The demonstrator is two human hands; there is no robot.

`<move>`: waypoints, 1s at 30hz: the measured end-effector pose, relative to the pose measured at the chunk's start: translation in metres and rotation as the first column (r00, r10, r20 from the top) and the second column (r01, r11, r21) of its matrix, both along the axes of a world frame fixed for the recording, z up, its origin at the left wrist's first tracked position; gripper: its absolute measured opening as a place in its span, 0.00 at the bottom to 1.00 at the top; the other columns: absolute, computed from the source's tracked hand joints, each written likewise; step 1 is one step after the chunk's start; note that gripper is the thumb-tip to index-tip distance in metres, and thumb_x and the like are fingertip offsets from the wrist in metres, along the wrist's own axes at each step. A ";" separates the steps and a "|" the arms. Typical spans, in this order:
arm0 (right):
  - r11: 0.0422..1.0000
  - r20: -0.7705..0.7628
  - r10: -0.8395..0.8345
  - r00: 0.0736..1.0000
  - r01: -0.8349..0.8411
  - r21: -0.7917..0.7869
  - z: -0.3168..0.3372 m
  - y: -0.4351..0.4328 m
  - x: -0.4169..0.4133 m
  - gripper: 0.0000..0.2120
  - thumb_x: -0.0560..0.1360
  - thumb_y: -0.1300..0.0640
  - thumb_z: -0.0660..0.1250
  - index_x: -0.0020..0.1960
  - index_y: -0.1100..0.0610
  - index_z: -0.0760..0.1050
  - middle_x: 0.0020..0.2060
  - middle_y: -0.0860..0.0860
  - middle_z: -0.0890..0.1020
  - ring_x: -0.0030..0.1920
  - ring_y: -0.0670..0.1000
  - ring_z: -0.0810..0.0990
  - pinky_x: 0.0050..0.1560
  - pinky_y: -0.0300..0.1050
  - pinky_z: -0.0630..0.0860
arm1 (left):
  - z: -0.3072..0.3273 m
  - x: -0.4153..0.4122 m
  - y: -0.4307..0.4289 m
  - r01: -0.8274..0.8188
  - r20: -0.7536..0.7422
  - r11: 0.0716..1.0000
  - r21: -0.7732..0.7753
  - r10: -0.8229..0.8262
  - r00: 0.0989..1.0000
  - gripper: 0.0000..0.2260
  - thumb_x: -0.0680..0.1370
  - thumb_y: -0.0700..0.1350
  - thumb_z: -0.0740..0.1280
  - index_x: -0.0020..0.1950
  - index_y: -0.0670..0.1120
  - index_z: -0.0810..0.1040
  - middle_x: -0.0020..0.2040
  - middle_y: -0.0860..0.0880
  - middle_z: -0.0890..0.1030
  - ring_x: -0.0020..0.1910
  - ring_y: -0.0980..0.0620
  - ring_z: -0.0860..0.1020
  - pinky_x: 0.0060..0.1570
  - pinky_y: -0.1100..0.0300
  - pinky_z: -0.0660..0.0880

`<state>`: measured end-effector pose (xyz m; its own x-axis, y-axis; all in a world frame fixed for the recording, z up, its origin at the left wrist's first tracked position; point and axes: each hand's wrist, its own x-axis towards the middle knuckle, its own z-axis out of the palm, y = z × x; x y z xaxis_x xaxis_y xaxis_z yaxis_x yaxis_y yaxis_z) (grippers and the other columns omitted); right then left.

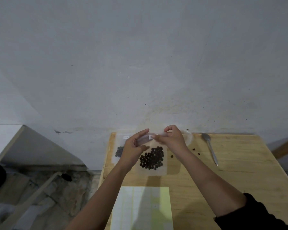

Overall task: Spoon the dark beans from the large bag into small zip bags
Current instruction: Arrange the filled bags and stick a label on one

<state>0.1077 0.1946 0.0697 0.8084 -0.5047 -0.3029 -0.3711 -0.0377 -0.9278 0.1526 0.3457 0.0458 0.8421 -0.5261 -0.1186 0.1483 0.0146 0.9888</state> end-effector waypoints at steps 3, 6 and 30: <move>0.999 0.051 -0.005 0.999 0.002 0.050 -0.001 0.010 0.004 0.22 0.65 0.59 0.77 0.51 0.57 0.68 0.44 0.53 0.78 0.38 0.46 0.79 0.33 0.30 0.73 | 0.000 0.002 0.010 -0.028 -0.019 1.000 -0.003 0.028 0.999 0.26 0.71 0.25 0.64 0.59 0.52 0.77 0.58 0.48 0.80 0.57 0.52 0.78 0.52 0.61 0.76; 0.999 0.072 0.012 0.997 -0.016 0.047 -0.009 0.020 0.010 0.19 0.66 0.62 0.76 0.46 0.52 0.67 0.44 0.59 0.82 0.42 0.54 0.83 0.48 0.47 0.79 | 0.000 0.003 0.018 -0.107 -0.054 0.994 -0.024 0.106 0.993 0.20 0.73 0.29 0.66 0.58 0.50 0.78 0.54 0.46 0.82 0.52 0.50 0.80 0.51 0.59 0.77; 0.996 0.018 0.071 0.997 -0.070 -0.051 -0.078 0.070 0.058 0.16 0.68 0.64 0.74 0.51 0.55 0.73 0.45 0.48 0.77 0.46 0.53 0.80 0.37 0.33 0.75 | -0.065 0.070 0.074 -0.282 -0.010 0.935 0.215 0.290 0.957 0.18 0.74 0.33 0.67 0.61 0.46 0.71 0.60 0.47 0.77 0.55 0.51 0.78 0.51 0.61 0.76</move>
